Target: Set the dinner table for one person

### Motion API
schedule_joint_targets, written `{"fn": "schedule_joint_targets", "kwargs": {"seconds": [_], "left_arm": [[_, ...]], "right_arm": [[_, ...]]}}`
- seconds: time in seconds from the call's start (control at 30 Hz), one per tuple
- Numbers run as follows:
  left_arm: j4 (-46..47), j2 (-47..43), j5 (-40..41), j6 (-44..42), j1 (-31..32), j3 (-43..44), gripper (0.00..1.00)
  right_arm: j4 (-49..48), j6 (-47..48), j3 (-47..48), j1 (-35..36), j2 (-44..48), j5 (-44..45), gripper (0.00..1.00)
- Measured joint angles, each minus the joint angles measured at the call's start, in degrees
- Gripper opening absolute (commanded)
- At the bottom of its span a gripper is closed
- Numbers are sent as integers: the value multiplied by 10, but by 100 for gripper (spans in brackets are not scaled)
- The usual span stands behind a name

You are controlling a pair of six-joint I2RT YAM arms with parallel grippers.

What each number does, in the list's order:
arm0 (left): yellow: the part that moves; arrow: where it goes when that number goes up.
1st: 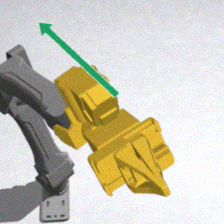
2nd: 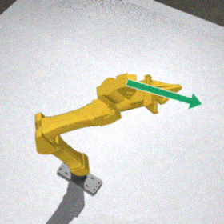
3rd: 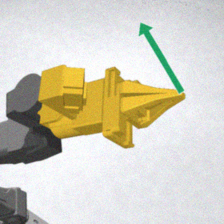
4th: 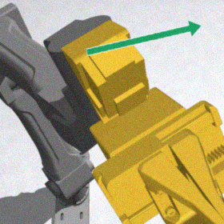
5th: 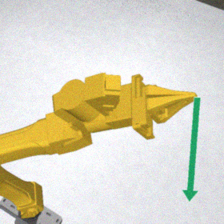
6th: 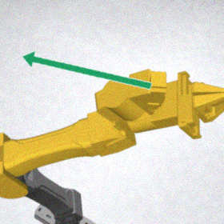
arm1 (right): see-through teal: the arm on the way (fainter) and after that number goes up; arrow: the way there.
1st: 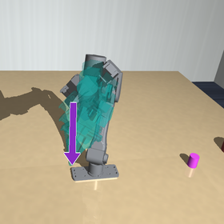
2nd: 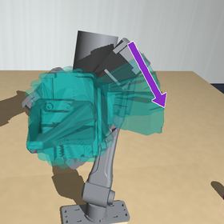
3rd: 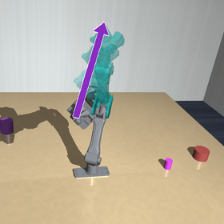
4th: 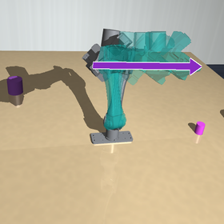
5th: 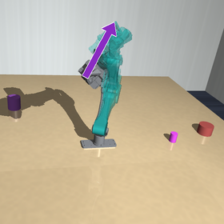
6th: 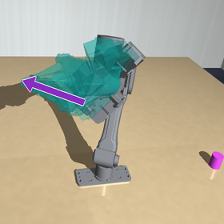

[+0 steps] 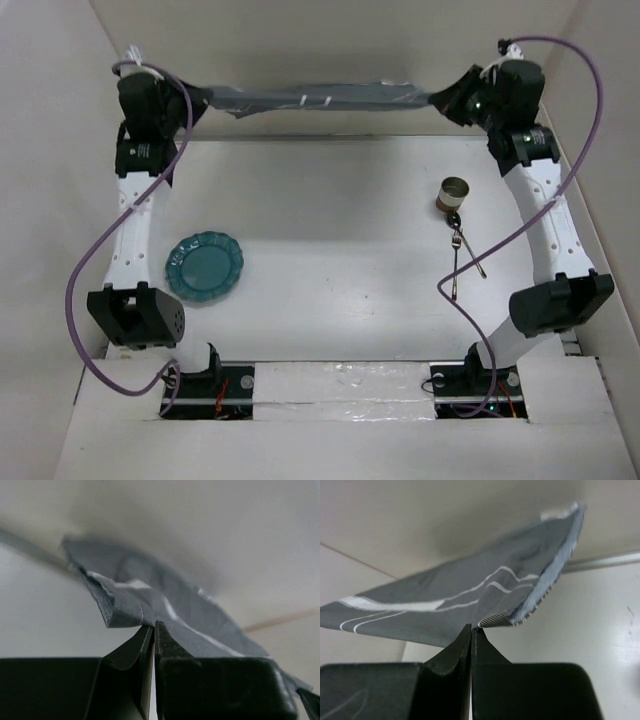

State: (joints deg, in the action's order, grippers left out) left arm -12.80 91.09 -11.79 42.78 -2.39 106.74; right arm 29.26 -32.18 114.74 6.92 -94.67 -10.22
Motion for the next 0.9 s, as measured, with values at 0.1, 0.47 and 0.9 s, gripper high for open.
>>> {"fn": "schedule_joint_targets", "kwargs": {"seconds": [0.1, 0.47, 0.9], "left_arm": [[53, -53, -14, -6, -5, -172, 0], [128, -23, -37, -31, -11, -565, 0], [176, -76, -32, -53, 5, -654, 0]], "right_arm": [[-52, 1, -148, -5, 36, -16, 0], [-87, 24, -440, -5, -75, -52, 0], [-106, 59, -568, -7, 8, -54, 0]]}}
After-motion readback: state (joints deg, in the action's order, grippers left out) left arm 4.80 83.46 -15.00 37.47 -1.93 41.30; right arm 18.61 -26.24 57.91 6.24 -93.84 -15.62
